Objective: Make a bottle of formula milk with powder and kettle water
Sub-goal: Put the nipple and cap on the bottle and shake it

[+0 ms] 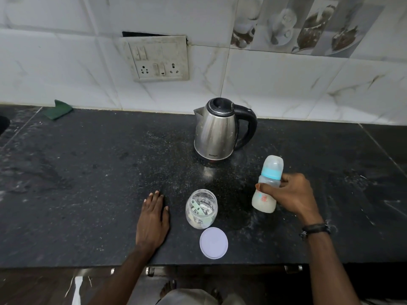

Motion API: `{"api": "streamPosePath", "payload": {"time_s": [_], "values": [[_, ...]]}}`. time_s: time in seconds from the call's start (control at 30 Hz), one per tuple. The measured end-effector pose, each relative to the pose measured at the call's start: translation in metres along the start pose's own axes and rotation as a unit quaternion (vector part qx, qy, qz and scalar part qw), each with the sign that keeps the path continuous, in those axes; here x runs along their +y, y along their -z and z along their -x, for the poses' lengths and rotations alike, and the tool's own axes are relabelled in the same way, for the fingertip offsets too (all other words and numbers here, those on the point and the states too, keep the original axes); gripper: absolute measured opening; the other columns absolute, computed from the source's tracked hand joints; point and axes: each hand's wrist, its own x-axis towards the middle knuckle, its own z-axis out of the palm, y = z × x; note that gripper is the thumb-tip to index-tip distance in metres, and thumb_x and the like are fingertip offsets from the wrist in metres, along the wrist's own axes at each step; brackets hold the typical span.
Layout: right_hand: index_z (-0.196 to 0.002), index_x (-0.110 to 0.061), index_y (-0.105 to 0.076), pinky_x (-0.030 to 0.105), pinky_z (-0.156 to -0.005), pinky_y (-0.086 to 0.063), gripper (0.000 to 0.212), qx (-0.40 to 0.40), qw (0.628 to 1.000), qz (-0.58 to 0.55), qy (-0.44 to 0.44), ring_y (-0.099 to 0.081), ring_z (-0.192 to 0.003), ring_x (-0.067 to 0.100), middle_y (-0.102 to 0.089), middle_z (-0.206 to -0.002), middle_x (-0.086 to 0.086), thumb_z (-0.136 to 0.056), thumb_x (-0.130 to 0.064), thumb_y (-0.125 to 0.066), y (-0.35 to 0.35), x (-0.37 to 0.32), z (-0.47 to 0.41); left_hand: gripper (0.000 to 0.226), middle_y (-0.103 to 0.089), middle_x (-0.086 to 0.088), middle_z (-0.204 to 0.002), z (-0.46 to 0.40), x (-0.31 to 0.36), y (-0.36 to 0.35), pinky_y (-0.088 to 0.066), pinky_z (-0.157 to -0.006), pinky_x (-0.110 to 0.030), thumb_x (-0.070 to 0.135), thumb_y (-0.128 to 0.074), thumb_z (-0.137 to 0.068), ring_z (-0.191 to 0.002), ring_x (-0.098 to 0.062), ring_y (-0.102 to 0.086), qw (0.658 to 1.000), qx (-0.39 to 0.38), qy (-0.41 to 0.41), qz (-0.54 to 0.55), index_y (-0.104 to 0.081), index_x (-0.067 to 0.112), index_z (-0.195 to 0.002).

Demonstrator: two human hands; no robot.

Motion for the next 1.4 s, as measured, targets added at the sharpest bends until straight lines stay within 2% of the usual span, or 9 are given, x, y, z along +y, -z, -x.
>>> {"api": "streamPosePath", "payload": {"time_s": [0.07, 0.13, 0.27, 0.63, 0.73, 0.87, 0.97, 1.07, 1.4], "values": [[-0.088, -0.026, -0.072, 0.034, -0.066, -0.058, 0.044, 0.032, 0.999, 0.025, 0.020, -0.069, -0.071, 0.008, -0.073, -0.077, -0.012, -0.056, -0.055, -0.085, 0.0001, -0.0013, 0.0003, 0.048, -0.047, -0.020, -0.147, 0.0000, 0.0006, 0.0006, -0.026, -0.119, -0.046, 0.024, -0.043, -0.095, -0.140, -0.034, -0.039, 1.000, -0.002, 0.001, -0.001, -0.055, -0.003, -0.133], [-0.095, -0.024, -0.074, 0.037, -0.071, -0.060, 0.046, -0.006, 1.000, -0.016, 0.025, -0.071, -0.075, 0.007, -0.074, -0.082, -0.011, -0.058, -0.045, -0.089, -0.0008, -0.0008, -0.0006, 0.048, -0.047, -0.020, -0.146, -0.0002, 0.0001, 0.0006, -0.027, -0.119, -0.046, 0.024, -0.043, -0.095, -0.140, -0.034, -0.040, 1.000, -0.004, -0.001, 0.000, -0.055, -0.003, -0.133], [-0.090, -0.024, -0.075, 0.041, -0.072, -0.060, 0.044, 0.014, 1.000, -0.016, 0.014, -0.072, -0.076, 0.010, -0.076, -0.081, -0.008, -0.056, -0.050, -0.086, 0.0014, -0.0005, -0.0020, 0.046, -0.047, -0.020, -0.146, 0.0001, 0.0012, 0.0015, -0.028, -0.119, -0.047, 0.023, -0.044, -0.096, -0.140, -0.034, -0.040, 1.000, -0.001, -0.001, -0.001, -0.056, -0.003, -0.132], [-0.095, -0.026, -0.074, 0.040, -0.076, -0.061, 0.038, -0.034, 0.996, -0.073, 0.037, -0.073, -0.077, 0.006, -0.076, -0.082, -0.011, -0.060, -0.028, -0.089, 0.0012, 0.0027, -0.0057, 0.046, -0.047, -0.020, -0.147, 0.0001, 0.0011, 0.0013, -0.027, -0.119, -0.046, 0.023, -0.044, -0.096, -0.140, -0.034, -0.039, 1.000, -0.002, 0.000, -0.001, -0.055, -0.002, -0.133], [-0.099, -0.026, -0.073, 0.035, -0.073, -0.058, 0.044, -0.004, 0.998, -0.035, 0.059, -0.071, -0.078, 0.008, -0.075, -0.084, -0.011, -0.059, -0.034, -0.089, 0.0004, 0.0040, -0.0065, 0.045, -0.047, -0.020, -0.147, 0.0003, 0.0012, 0.0019, -0.027, -0.119, -0.047, 0.022, -0.046, -0.096, -0.141, -0.034, -0.039, 1.000, -0.004, 0.001, -0.003, -0.055, -0.002, -0.133], [-0.093, -0.024, -0.075, 0.020, -0.063, -0.057, 0.034, -0.080, 0.988, -0.115, 0.069, -0.075, -0.079, 0.009, -0.078, -0.084, -0.007, -0.063, -0.018, -0.090, -0.0023, 0.0059, -0.0040, 0.043, -0.046, -0.020, -0.147, -0.0001, 0.0013, 0.0017, -0.027, -0.119, -0.046, 0.021, -0.046, -0.098, -0.140, -0.034, -0.039, 1.000, -0.003, -0.001, -0.005, -0.055, -0.002, -0.134], [-0.093, -0.030, -0.073, 0.021, -0.064, -0.057, 0.037, -0.075, 0.989, -0.102, 0.075, -0.073, -0.076, 0.001, -0.077, -0.079, -0.014, -0.061, -0.022, -0.090, -0.0010, 0.0038, -0.0033, 0.040, -0.046, -0.020, -0.148, -0.0001, 0.0011, 0.0011, -0.025, -0.120, -0.046, 0.015, -0.052, -0.098, -0.141, -0.034, -0.039, 1.000, -0.004, 0.003, -0.008, -0.055, -0.002, -0.134], [-0.095, -0.021, -0.074, 0.025, -0.067, -0.060, 0.039, -0.115, 0.981, -0.135, 0.075, -0.075, -0.082, 0.010, -0.078, -0.085, -0.007, -0.060, -0.019, -0.091, -0.0028, 0.0033, -0.0020, 0.043, -0.046, -0.020, -0.147, -0.0003, 0.0009, 0.0017, -0.027, -0.119, -0.047, 0.020, -0.046, -0.097, -0.140, -0.035, -0.039, 1.000, -0.002, -0.003, -0.006, -0.055, -0.003, -0.133], [-0.088, -0.022, -0.075, 0.022, -0.059, -0.056, 0.037, -0.050, 0.992, -0.103, 0.054, -0.073, -0.071, 0.007, -0.078, -0.082, -0.002, -0.057, -0.028, -0.093, -0.0047, 0.0023, -0.0018, 0.047, -0.048, -0.020, -0.146, -0.0004, -0.0010, -0.0007, -0.028, -0.118, -0.047, 0.024, -0.043, -0.096, -0.139, -0.035, -0.041, 1.000, -0.003, 0.000, -0.004, -0.056, -0.002, -0.132]]}}
